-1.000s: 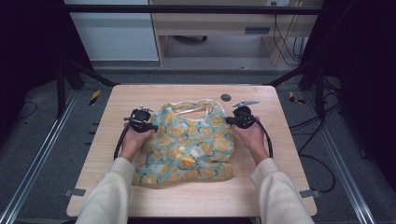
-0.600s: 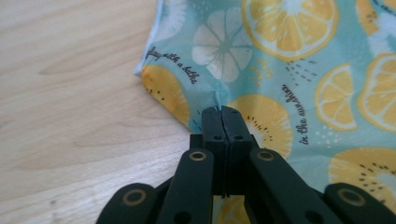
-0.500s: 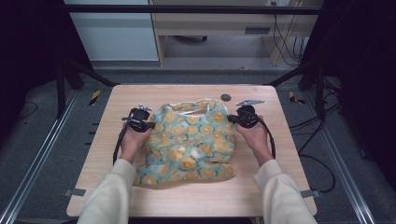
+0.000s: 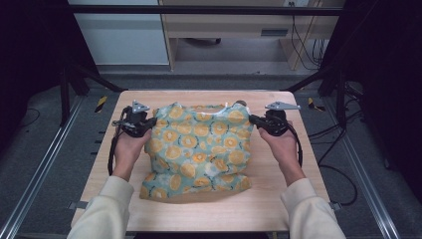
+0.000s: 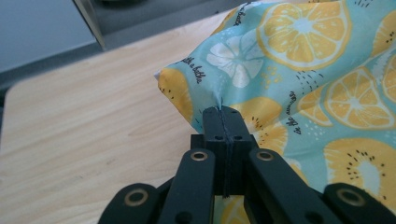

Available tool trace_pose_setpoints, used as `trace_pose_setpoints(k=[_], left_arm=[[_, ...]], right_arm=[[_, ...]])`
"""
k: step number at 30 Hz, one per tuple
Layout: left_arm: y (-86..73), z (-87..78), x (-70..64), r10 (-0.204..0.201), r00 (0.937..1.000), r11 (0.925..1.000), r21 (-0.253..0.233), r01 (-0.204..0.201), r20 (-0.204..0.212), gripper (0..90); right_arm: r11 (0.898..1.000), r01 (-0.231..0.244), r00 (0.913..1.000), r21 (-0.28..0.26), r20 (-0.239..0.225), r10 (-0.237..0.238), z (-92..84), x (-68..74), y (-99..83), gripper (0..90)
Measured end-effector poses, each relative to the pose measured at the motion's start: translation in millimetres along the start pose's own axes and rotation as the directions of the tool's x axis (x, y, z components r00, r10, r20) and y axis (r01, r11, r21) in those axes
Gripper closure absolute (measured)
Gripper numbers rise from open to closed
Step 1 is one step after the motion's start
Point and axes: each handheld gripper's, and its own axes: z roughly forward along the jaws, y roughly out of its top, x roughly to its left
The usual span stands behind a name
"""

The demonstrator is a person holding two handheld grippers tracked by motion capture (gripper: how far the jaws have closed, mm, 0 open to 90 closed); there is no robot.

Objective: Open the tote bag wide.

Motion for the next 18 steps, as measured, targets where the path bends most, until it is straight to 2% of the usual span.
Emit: trace_pose_setpoints(k=[2, 8, 18], left_arm=[[1.0, -2.4, -0.3, 0.004, 1.0000, 1.0000, -0.005, -0.004, 0.005, 90.0], [8.8, -13.2, -3.4, 0.026, 0.9995, 0.9975, -0.066, -0.024, 0.017, 90.0], [20.0, -26.3, -12.6, 0.067, 0.9977, 0.9912, -0.114, -0.067, -0.003, 90.0]], right_arm=[[1.000, -0.003, 1.0000, -0.013, -0.001, 0.003, -4.6, 0.2, 2.3, 89.8], [0.999, 0.014, 0.9999, -0.051, -0.007, -0.015, -18.9, -0.8, 7.6, 89.9], [0.994, 0.028, 0.9996, -0.106, 0.004, -0.028, -41.0, -1.8, 19.0, 89.9]])
